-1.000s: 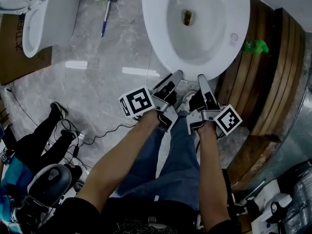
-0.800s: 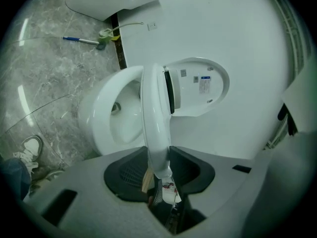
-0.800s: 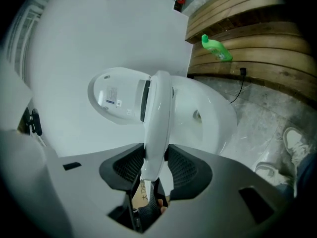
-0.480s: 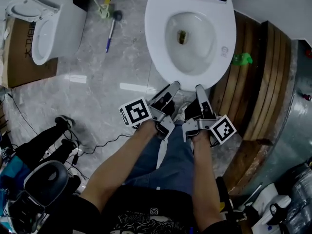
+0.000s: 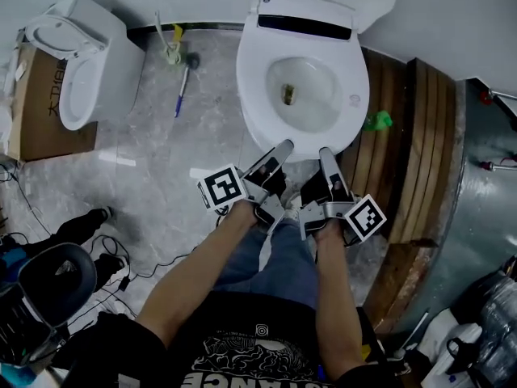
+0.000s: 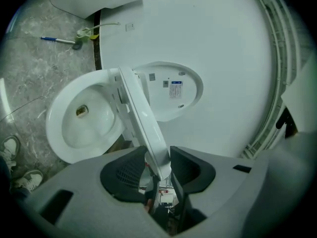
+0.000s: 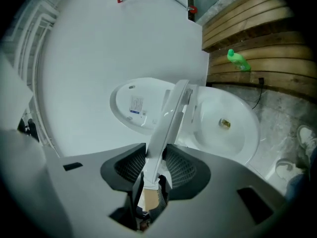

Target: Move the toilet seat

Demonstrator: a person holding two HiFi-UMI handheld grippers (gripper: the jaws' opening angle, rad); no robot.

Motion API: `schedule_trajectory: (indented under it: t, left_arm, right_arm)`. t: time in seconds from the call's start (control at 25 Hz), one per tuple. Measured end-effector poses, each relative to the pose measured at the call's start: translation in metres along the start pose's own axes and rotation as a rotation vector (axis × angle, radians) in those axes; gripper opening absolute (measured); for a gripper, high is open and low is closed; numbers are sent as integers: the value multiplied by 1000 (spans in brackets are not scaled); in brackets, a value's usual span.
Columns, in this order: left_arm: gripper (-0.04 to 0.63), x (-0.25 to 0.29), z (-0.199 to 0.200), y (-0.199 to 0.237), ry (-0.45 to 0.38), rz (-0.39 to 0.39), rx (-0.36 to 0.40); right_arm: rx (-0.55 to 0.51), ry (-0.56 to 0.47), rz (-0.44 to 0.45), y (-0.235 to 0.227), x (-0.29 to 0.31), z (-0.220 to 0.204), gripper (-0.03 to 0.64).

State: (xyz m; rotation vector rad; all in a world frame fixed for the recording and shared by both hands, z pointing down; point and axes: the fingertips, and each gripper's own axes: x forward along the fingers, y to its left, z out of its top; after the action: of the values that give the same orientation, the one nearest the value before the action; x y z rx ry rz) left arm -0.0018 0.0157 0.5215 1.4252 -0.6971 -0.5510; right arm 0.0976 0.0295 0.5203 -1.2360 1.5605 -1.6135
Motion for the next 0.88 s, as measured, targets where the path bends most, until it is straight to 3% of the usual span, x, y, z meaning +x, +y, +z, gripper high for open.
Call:
schedule_trajectory:
  t: [0.24, 0.64, 0.88]
  left_arm:
    - [150, 4, 10, -26, 10, -17, 21]
    - [160, 29, 32, -75, 4, -54, -28]
    - [167, 43, 47, -105, 5, -78, -19]
  right_arm:
    - [4, -24, 9, 28, 4, 6, 129]
    - [-5, -36, 38, 77, 22, 30, 129]
    - [0, -52, 83, 107, 34, 44, 132]
